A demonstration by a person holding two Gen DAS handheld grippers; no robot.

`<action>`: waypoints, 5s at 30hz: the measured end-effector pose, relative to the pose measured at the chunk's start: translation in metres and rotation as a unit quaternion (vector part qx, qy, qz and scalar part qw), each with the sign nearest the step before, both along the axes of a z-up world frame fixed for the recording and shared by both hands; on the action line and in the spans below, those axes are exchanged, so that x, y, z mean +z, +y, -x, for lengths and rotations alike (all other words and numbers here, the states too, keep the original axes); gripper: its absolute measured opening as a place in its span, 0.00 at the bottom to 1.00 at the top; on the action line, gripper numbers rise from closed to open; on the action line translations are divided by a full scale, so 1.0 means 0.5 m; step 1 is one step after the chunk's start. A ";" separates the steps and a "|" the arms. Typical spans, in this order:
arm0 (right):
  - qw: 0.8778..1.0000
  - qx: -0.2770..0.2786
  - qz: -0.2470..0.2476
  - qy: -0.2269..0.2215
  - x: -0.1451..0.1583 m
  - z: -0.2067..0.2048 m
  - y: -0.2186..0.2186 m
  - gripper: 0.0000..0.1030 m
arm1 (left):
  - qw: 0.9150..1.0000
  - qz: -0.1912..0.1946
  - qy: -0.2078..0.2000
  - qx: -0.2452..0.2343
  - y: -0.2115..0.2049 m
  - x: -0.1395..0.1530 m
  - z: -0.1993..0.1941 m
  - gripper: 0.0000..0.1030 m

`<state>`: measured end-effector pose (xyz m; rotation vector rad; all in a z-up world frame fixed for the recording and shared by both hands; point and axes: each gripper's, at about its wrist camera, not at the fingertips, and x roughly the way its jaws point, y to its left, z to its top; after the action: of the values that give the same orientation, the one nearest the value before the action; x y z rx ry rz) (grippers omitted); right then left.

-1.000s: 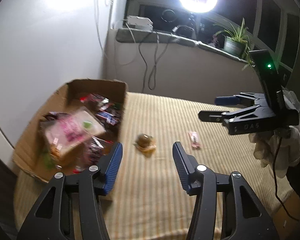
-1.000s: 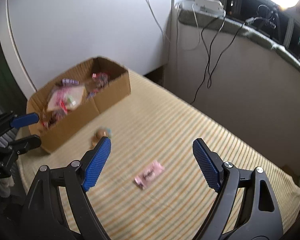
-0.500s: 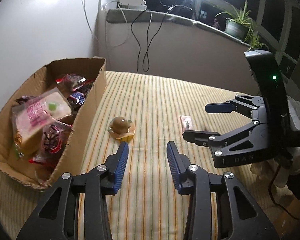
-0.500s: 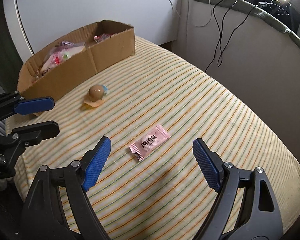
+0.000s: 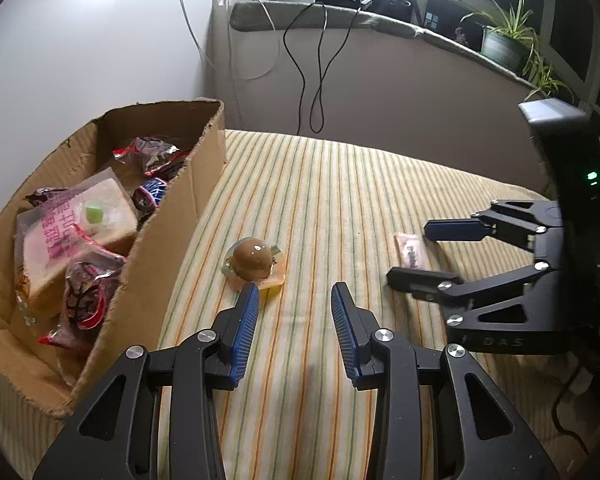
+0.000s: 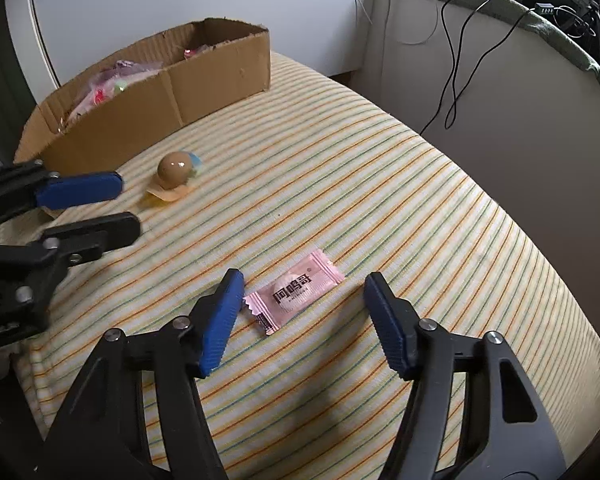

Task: Organize snacks
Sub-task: 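Lower the left tool over the chocolate egg while the right tool approaches the pink candy, then grasp the foil chocolate egg with the left tool while the right grasps the pink candy, then carry the chocolate egg and pink candy over the box with both tools, then open both tools to drop the egg and pink candy into the box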

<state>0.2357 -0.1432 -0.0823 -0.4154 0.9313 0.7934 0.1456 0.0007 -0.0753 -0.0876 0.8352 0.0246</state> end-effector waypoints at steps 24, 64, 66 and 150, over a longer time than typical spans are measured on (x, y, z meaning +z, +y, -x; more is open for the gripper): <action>0.999 -0.012 -0.035 0.008 0.003 -0.014 -0.051 0.38 | 0.998 -0.019 0.034 0.058 0.006 -0.032 -0.093 0.35; 0.996 -0.067 -0.055 -0.020 0.090 0.039 -0.067 0.22 | 0.999 0.003 -0.050 -0.008 -0.004 0.072 -0.008 0.23; 0.996 -0.067 -0.057 -0.025 0.105 0.049 -0.062 0.22 | 0.998 0.004 -0.059 -0.006 0.006 0.085 0.008 0.23; 0.996 -0.012 -0.079 -0.047 0.174 -0.018 0.361 0.85 | 0.989 0.001 -0.084 0.121 0.336 0.123 0.118 0.65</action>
<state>0.2445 0.0372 0.0049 -0.3006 0.7786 0.8113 0.0863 0.1685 -0.0138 -0.1906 0.6519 0.2405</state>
